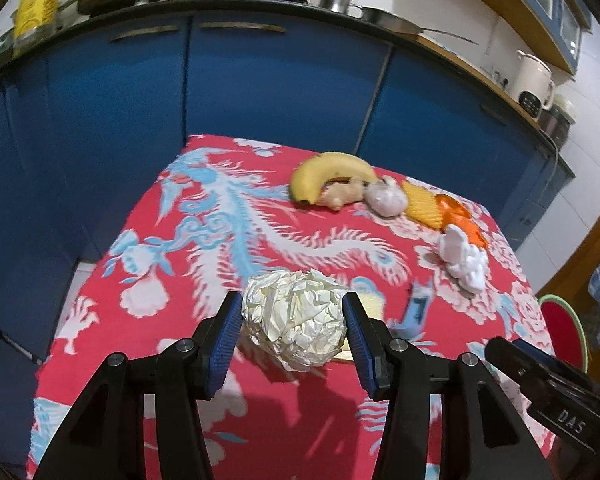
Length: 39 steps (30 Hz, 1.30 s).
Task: Collect trash
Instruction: 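Close the left tool around the white crumpled ball on the table, then grasp the blue plastic tube with the right tool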
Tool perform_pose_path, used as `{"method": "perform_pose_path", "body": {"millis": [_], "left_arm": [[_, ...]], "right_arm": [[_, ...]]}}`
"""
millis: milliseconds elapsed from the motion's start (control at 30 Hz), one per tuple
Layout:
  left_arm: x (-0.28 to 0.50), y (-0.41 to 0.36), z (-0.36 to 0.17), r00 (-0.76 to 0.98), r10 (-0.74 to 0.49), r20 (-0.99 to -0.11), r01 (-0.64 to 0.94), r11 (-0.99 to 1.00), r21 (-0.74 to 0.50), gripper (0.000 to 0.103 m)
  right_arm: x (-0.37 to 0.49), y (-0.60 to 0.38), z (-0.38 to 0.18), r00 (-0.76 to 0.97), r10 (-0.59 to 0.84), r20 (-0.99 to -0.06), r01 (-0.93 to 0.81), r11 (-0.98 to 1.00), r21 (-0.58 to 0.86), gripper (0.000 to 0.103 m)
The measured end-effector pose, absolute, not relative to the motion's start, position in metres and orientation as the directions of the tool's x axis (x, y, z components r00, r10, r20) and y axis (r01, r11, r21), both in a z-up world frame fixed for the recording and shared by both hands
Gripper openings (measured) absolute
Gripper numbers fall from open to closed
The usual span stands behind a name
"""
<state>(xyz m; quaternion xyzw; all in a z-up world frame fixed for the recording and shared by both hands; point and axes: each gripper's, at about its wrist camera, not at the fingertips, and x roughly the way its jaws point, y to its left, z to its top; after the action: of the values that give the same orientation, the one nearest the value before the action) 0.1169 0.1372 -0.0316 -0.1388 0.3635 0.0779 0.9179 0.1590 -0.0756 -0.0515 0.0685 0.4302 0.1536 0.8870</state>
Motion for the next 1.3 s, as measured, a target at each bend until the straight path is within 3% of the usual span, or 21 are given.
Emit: {"method": "perform_pose_path", "body": {"millis": [267, 467, 700, 933, 1300], "left_arm": [[0.112, 0.152, -0.037, 0.726, 0.039, -0.687, -0.268, 0.936, -0.23, 0.052], [0.11, 0.154, -0.038, 0.73, 0.024, -0.683, -0.258, 0.935, -0.242, 0.052], [0.11, 0.154, -0.039, 0.73, 0.016, -0.683, -0.254, 0.935, -0.249, 0.052], [0.11, 0.152, -0.039, 0.73, 0.016, -0.683, -0.251, 0.936, -0.246, 0.052], [0.11, 0.152, -0.039, 0.731, 0.014, -0.683, -0.25, 0.936, -0.247, 0.052]], "right_arm": [[0.181, -0.041, -0.065, 0.541, 0.354, -0.763, -0.225, 0.935, 0.274, 0.061], [0.191, -0.026, -0.078, 0.512, 0.366, -0.777, -0.233, 0.93, 0.285, 0.043], [0.198, -0.022, -0.082, 0.511, 0.39, -0.766, -0.229, 0.921, 0.316, 0.036], [0.204, -0.023, -0.086, 0.488, 0.439, -0.754, -0.203, 0.897, 0.391, 0.035], [0.21, -0.021, -0.083, 0.498, 0.43, -0.753, -0.178, 0.901, 0.396, 0.035]]}}
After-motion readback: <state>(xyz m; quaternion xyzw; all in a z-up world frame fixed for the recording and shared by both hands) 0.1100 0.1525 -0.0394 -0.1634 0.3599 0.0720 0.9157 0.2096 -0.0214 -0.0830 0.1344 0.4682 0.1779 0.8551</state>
